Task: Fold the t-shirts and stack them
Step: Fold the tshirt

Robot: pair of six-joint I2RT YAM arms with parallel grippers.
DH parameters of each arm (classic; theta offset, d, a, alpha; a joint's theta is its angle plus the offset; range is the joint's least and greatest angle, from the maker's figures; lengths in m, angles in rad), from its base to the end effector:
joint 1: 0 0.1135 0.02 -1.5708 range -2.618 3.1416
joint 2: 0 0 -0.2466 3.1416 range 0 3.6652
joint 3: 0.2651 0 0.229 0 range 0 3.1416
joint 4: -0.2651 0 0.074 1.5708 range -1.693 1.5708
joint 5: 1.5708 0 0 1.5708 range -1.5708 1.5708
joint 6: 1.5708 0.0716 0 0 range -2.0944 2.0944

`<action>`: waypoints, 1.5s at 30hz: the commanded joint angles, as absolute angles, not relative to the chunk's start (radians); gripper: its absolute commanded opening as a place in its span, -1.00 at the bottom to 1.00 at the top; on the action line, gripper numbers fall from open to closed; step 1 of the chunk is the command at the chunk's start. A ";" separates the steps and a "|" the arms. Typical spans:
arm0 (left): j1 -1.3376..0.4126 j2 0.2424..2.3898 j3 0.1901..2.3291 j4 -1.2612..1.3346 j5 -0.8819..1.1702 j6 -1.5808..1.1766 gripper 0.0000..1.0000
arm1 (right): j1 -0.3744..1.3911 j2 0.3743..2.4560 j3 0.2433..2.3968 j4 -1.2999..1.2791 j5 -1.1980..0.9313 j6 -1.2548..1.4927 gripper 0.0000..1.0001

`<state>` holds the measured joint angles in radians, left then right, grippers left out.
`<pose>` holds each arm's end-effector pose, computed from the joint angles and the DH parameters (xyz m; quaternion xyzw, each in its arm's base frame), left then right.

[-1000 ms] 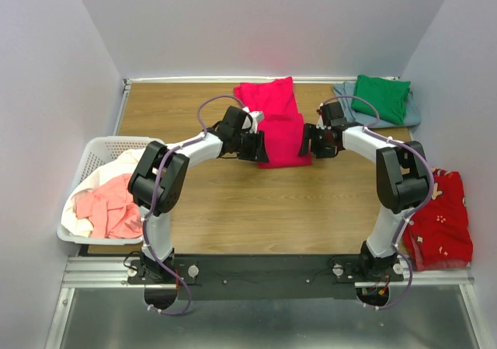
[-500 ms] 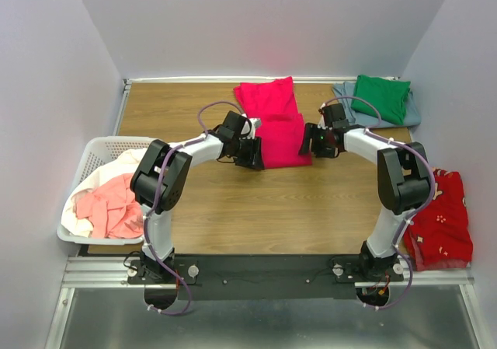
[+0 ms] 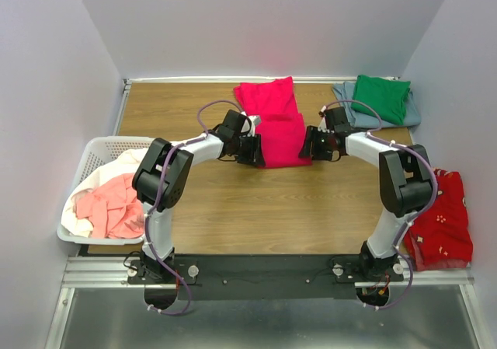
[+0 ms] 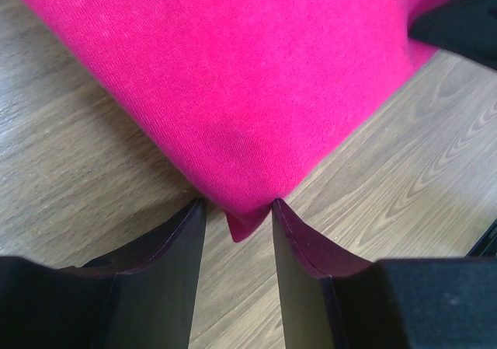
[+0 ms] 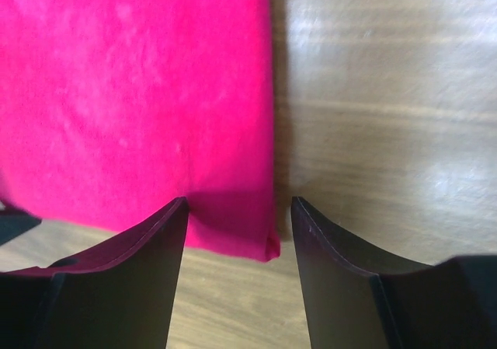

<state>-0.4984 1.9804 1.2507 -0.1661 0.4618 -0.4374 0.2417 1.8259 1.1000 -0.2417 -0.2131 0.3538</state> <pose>0.3442 -0.2236 0.1293 0.1038 0.9158 -0.3381 0.1903 0.3547 0.1030 0.1317 0.0217 0.9497 0.1837 0.2526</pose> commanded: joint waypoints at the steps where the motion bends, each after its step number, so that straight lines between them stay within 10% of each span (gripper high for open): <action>1: -0.492 2.002 1.261 -0.149 0.474 -0.446 -0.03 | 0.242 1.799 1.029 -0.284 -0.276 0.376 0.27; 11: -0.492 2.011 1.258 -0.137 0.482 -0.451 -0.15 | 0.242 1.790 0.991 -0.273 -0.282 0.374 -0.16; 17: -0.492 2.000 1.243 -0.143 0.482 -0.443 -1.00 | 0.242 1.789 0.988 -0.273 -0.284 0.376 -0.99; 45: -0.563 1.409 0.816 -0.354 0.322 -0.494 -1.00 | 0.430 1.299 0.715 -0.417 -0.423 0.537 -0.99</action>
<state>-0.5362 1.5616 0.8040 -0.2123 0.4110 -0.4580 0.4133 1.4113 0.7212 -0.3119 -0.4244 0.4747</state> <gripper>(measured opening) 0.014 0.019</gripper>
